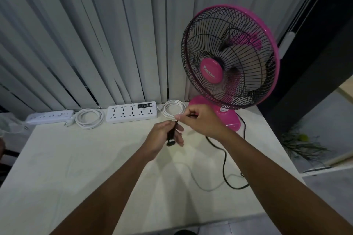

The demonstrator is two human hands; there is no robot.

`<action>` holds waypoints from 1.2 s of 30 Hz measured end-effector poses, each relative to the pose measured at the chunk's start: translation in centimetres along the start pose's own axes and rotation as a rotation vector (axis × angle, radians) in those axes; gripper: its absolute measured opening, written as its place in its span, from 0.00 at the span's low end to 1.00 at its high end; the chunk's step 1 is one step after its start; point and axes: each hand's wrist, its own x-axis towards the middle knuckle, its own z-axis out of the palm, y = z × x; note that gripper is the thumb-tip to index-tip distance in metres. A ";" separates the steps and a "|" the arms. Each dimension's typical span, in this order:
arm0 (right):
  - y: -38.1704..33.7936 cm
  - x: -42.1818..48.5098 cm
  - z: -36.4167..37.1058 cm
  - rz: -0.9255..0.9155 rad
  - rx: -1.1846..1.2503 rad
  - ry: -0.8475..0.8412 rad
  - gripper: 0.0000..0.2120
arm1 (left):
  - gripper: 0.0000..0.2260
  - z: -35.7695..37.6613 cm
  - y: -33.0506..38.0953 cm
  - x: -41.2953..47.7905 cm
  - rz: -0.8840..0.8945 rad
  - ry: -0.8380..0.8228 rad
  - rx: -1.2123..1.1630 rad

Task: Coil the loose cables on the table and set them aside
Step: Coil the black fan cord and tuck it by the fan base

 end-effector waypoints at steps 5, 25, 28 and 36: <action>3.6 -1.0 0.7 0.161 0.139 0.036 0.05 | 0.15 0.8 0.1 -0.5 -0.124 -0.019 -0.286; 0.0 -1.7 1.7 0.004 -0.209 0.003 0.09 | 0.15 0.6 0.2 0.7 -0.062 0.196 0.041; 1.7 -1.0 0.7 0.140 -0.118 0.077 0.08 | 0.17 1.6 0.3 0.2 -0.131 0.016 -0.084; 6.6 -3.4 1.9 0.102 -0.013 0.160 0.08 | 0.13 2.3 -0.3 0.3 -0.176 -0.070 -0.530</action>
